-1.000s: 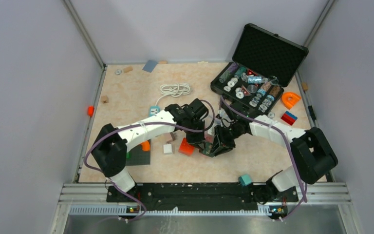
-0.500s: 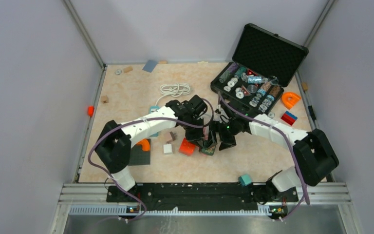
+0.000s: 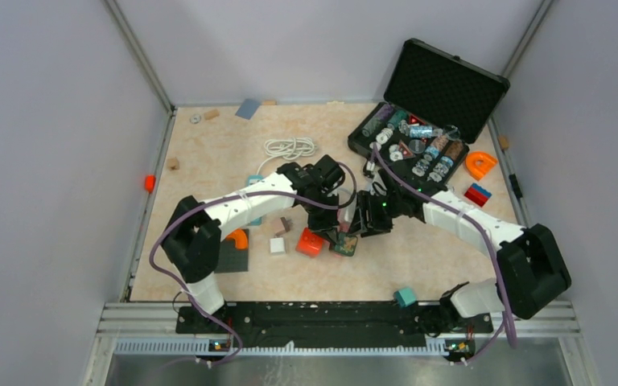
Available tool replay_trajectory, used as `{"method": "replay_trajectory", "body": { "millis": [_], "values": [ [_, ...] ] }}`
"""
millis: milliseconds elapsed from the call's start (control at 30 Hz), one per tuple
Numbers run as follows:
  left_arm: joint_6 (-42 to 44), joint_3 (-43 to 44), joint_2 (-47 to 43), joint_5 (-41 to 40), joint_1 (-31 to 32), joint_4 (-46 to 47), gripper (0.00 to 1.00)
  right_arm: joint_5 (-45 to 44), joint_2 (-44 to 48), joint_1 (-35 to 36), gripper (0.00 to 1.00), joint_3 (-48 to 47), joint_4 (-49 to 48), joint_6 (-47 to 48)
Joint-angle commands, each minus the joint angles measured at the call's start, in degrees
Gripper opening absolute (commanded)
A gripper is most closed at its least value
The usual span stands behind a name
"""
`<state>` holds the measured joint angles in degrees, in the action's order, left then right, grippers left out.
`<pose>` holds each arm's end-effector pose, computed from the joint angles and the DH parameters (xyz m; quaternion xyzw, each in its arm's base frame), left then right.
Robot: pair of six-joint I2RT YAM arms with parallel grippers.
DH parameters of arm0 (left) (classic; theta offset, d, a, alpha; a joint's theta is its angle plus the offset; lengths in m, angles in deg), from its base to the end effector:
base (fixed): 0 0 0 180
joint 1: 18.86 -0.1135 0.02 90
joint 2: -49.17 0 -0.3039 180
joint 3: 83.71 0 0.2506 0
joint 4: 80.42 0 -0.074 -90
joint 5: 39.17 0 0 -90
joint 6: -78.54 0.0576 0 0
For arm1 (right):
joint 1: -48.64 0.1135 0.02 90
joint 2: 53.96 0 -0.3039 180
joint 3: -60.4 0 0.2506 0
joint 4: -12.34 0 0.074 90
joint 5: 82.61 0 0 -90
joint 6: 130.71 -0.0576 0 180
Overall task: Insert the plug
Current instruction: Press the plug into the socket.
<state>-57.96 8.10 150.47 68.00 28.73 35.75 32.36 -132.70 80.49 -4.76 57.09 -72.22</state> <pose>0.2328 -0.2800 0.2466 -0.0310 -0.9781 0.2056 0.0104 0.2170 0.1634 0.2453 -0.0618 0.9391 0.3169 0.1175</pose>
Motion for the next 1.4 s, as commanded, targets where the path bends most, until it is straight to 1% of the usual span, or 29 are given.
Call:
{"method": "replay_trajectory", "body": {
  "millis": [0, 133, 200, 300, 367, 400, 500, 533, 600, 700, 767, 800, 833, 900, 933, 1000, 1067, 1167, 1233, 1300, 1367],
  "values": [
    [3.6, -5.0, 10.3, -21.8, -1.4, -1.0, 0.0, 4.6, -1.7, -0.3, 0.47, 1.3, -1.6, 1.2],
    [3.8, -4.1, 11.4, -21.5, -1.3, -1.0, 0.0, 5.7, -2.9, -0.2, 0.48, 1.9, -1.3, 1.7],
    [3.8, -3.7, 11.9, -21.3, -1.3, -1.0, 0.0, 4.4, -3.7, 0.1, 0.45, 2.1, -0.9, 2.2],
    [4.1, -3.2, 12.4, -21.3, -1.3, -1.0, 0.0, 2.1, -6.1, 0.9, 0.34, 2.6, -1.0, 2.7],
    [4.3, -3.0, 12.7, -21.2, -1.4, -1.0, 0.0, 0.9, -8.1, 1.5, 0.24, 2.6, -0.8, 3.0],
    [4.4, -2.9, 12.9, -21.1, -1.4, -0.9, 0.0, 0.1, -9.2, 1.9, 0.22, 2.4, -0.6, 3.1],
    [4.4, -2.6, 13.1, -20.3, -1.4, -0.4, 0.0, -4.3, -11.7, 3.0, 0.2, 0.7, 2.3, 4.2],
    [4.4, -2.6, 13.1, -19.8, -1.4, 0.0, 0.0, -5.7, -12.2, 3.1, 0.17, 0.3, 3.4, 4.2],
    [4.5, -2.6, 13.2, -19.0, -1.3, 0.7, 0.03, -8.0, -13.1, 3.2, 0.16, 0.1, 4.7, 4.3],
    [4.4, -2.9, 12.9, -18.4, -1.4, 1.3, 0.08, -9.4, -13.2, 3.3, 0.16, -0.2, 5.5, 4.7],
    [4.4, -3.1, 12.7, -18.1, -1.4, 1.6, 0.11, -8.3, -12.9, 3.3, 0.16, -1.1, 5.4, 5.8],
    [4.4, -3.0, 12.5, -18.0, -1.3, 1.5, 0.14, -7.7, -12.4, 3.4, 0.18, -1.6, 5.5, 6.3],
    [4.6, -3.0, 12.4, -18.0, -1.4, 1.5, 0.2, -7.3, -11.6, 3.4, 0.23, -2.4, 5.5, 6.6],
    [5.0, -2.7, 11.5, -18.1, -1.4, 1.2, 0.34, -6.8, -9.6, 3.4, 0.42, -4.2, 6.2, 7.1],
    [5.0, -2.3, 10.8, -18.4, -1.4, 0.9, 0.38, -6.9, -8.6, 3.4, 0.51, -5.4, 6.8, 7.3],
    [5.3, -1.3, 9.0, -18.9, -1.4, 0.8, 0.46, -6.8, -6.3, 3.4, 0.65, -7.8, 8.2, 7.8],
    [5.5, 0.0, 6.4, -19.7, -1.4, 0.9, 0.53, -6.5, -3.9, 3.3, 0.75, -10.0, 8.9, 7.8],
    [6.5, 2.1, 2.2, -19.7, -1.5, 2.6, 0.62, -6.4, -0.2, 3.1, 0.83, -11.9, 9.4, 7.2],
    [7.9, 2.7, -0.7, -18.5, -1.4, 5.0, 0.67, -5.8, 2.0, 2.6, 0.85, -12.0, 9.7, 6.2],
    [9.9, 2.4, -3.4, -15.9, -1.3, 8.2, 0.71, -4.3, 4.5, 0.8, 0.85, -11.0, 9.7, 5.3],
    [11.6, 0.9, -6.2, -13.4, -1.2, 11.7, 0.74, -2.1, 6.7, -2.0, 0.86, -8.8, 9.5, 4.4]
  ]
}}
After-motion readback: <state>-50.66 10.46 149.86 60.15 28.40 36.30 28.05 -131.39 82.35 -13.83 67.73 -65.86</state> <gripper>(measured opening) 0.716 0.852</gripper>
